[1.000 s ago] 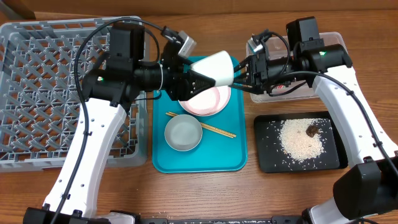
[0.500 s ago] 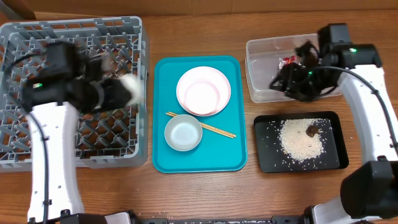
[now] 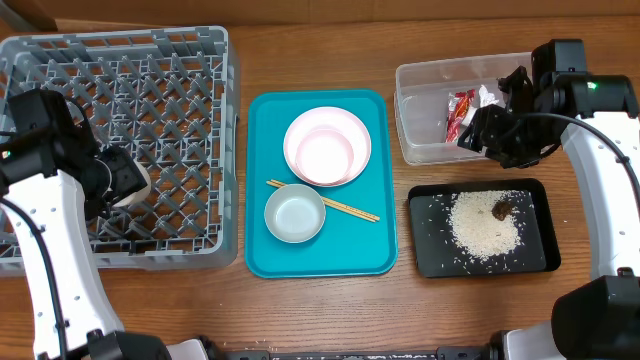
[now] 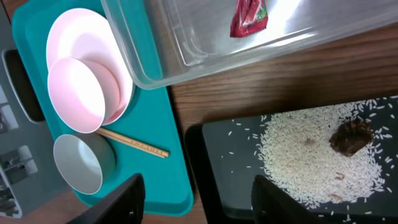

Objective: Sort waste into correct bins and load items into the dishwasher
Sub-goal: 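Place the white cup upside down in the dish rack with left gripper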

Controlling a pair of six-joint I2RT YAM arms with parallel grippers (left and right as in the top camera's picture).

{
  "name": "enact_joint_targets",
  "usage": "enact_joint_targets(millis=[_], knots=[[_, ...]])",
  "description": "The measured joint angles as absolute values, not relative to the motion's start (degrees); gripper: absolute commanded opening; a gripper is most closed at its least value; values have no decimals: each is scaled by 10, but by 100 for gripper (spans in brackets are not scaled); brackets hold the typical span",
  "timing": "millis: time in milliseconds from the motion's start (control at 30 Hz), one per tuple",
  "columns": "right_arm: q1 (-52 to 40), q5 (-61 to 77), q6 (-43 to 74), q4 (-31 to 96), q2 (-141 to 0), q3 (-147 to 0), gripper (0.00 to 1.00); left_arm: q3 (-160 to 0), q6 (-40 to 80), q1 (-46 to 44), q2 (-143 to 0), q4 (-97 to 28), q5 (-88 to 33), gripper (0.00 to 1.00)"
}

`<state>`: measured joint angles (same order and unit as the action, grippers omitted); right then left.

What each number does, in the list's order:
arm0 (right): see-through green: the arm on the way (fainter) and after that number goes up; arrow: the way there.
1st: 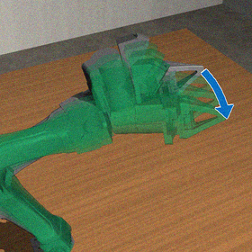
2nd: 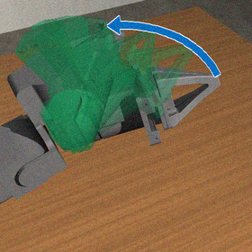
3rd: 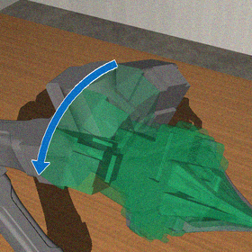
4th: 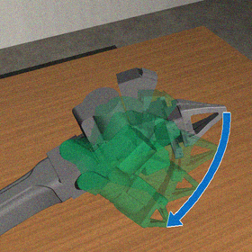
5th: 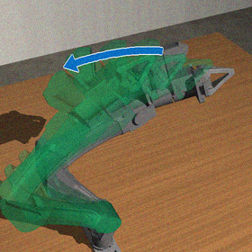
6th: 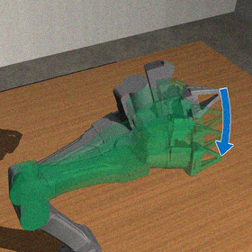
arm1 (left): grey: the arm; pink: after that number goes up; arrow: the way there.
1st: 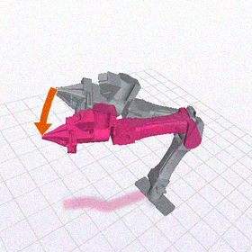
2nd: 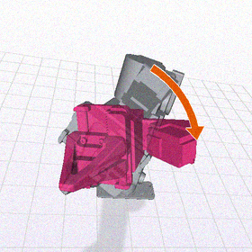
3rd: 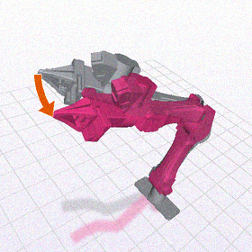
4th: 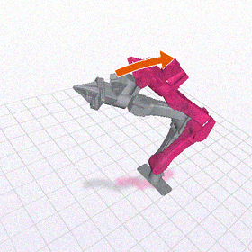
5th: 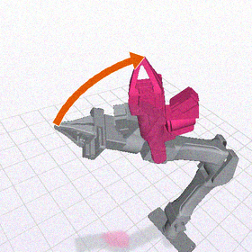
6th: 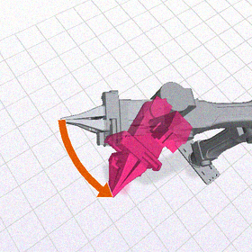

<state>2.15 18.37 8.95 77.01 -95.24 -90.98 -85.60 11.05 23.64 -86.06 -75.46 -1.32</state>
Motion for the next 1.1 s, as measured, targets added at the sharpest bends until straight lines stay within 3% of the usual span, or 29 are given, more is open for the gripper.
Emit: enact_joint_targets(millis=[100,200,267,300,400,433,533,633,800,933,1100], knots=[[22,181,90,775,-952,-910,57,-856,111,236,-892,-754,-3,4],[22,180,90,776,-952,-910,57,-856,112,236,-929,-752,7,13],[22,180,90,775,-952,-910,57,-856,114,236,-950,-749,10,36],[22,180,89,776,-952,-910,57,-856,115,236,-960,-748,12,40],[22,179,90,776,-952,-910,57,-856,116,236,-989,-744,13,70],[22,179,89,776,-952,-910,57,-856,117,236,-995,-743,13,74],[22,178,89,776,-952,-910,57,-856,119,236,-1005,-738,9,82],[22,178,88,778,-952,-910,67,-859,119,236,-1004,-738,4,90],[22,178,88,780,-952,-910,75,-874,119,236,-978,-737,-20,100],[22,178,88,780,-952,-910,76,-881,116,213,-917,-735,-55,100],[22,177,88,777,-952,-910,76,-892,116,98,-858,-740,-82,100]])
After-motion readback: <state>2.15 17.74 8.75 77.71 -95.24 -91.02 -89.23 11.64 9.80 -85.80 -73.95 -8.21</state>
